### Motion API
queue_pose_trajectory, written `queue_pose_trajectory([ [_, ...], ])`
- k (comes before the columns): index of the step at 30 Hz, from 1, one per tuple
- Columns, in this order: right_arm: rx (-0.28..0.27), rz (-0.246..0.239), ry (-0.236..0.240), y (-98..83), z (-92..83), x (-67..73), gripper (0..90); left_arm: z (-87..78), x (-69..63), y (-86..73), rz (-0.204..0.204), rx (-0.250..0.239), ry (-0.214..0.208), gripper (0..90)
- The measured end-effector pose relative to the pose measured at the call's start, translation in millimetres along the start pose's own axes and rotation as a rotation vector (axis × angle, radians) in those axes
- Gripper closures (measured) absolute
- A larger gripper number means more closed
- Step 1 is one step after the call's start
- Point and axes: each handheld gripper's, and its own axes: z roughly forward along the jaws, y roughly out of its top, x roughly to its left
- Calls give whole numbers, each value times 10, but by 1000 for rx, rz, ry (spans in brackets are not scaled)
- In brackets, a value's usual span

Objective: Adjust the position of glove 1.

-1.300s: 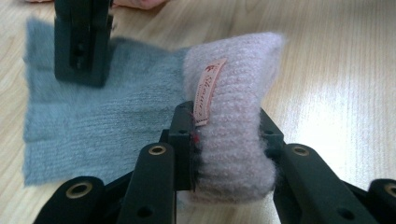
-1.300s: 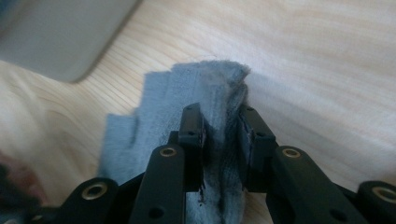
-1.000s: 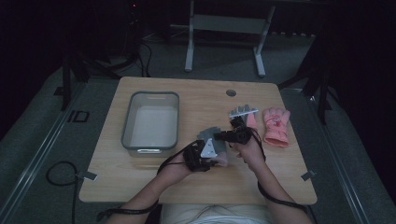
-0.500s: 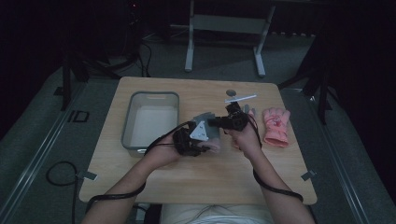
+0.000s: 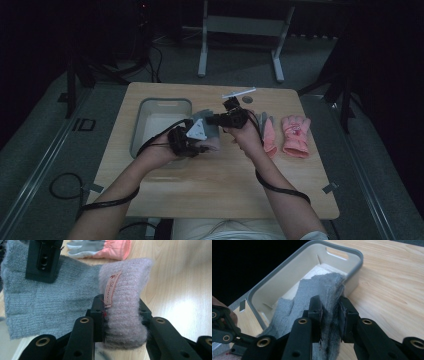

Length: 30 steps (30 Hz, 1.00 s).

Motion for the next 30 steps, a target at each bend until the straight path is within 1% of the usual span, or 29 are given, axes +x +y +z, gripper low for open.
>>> queue_pose_trajectory([
  [2, 2, -8, 2, 59, 52, 41, 748, -49, 38, -36, -3, 4, 6, 683],
  [3, 4, -13, 3, 80, 70, 58, 748, -82, 62, -62, -11, 1, 7, 683],
  [5, 1, -20, 8, 136, 116, 97, 748, -133, 96, -107, -8, 5, 14, 682],
  [7, 3, -26, 16, 192, 172, 139, 748, -177, 132, -153, -16, 5, 12, 682],
  [9, 4, -36, 20, 234, 220, 174, 748, -230, 171, -208, -10, 9, 18, 682],
  [11, 4, -43, 20, 282, 275, 218, 748, -275, 212, -261, -16, 19, 25, 681],
  [13, 4, -46, 24, 330, 330, 261, 748, -307, 239, -315, -25, 25, 33, 681],
  [15, 7, -46, 38, 375, 406, 302, 748, -330, 267, -371, -34, 31, 37, 680],
  [21, 23, -64, 41, 500, 598, 408, 748, -429, 385, -560, -49, 32, 42, 680],
  [24, 22, -71, 52, 561, 699, 467, 748, -457, 445, -659, -52, 38, 41, 679],
  [26, 21, -79, 58, 588, 776, 496, 748, -464, 500, -747, -48, 56, 43, 679],
  [27, 22, -81, 58, 600, 826, 505, 748, -464, 516, -776, -50, 54, 41, 679],
  [29, 27, -80, 64, 615, 907, 509, 748, -461, 572, -845, -54, 69, 35, 679],
  [30, 29, -77, 61, 616, 940, 507, 748, -448, 602, -888, -59, 70, 21, 679],
])
